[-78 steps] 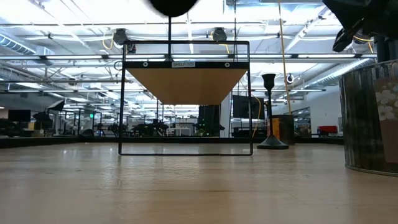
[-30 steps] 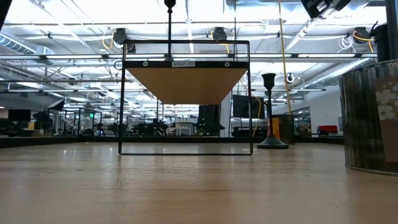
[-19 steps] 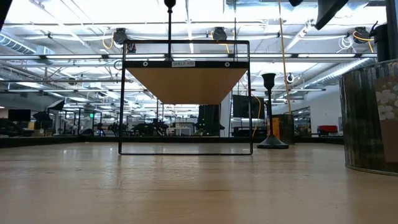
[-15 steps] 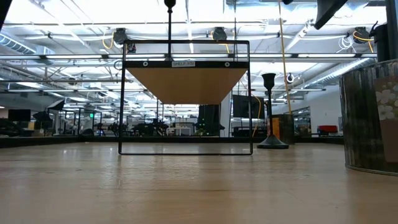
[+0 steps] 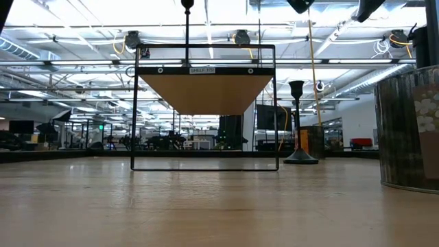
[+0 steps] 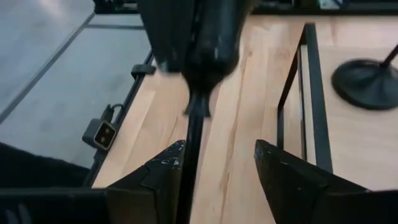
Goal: Pick & Place candle stick holders
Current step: Put the bottom black candle holder on the shelf
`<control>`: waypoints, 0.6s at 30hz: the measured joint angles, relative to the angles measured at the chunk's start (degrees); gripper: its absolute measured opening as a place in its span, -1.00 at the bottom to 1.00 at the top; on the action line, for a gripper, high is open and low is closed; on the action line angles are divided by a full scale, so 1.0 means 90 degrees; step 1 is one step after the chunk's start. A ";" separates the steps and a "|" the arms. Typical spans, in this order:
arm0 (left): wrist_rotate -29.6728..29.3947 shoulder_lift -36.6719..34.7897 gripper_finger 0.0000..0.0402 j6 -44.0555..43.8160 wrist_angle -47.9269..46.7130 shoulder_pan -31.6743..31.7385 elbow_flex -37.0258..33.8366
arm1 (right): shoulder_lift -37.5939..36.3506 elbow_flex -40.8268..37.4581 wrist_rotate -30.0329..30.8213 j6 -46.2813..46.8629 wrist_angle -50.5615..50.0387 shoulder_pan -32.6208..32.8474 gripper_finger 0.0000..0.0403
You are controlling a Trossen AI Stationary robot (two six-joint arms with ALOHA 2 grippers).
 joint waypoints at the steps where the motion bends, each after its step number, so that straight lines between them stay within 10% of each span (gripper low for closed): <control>1: -0.0002 0.0000 -0.91 0.0000 -0.0004 -0.0002 0.0000 | 0.0000 0.0000 0.0000 0.0000 0.0077 0.0000 -0.11; 18: -0.0095 0.0000 -0.91 -0.0022 -0.0001 -0.0056 0.0000 | -0.0039 0.0000 -0.0018 0.0019 0.0581 -0.0007 -0.37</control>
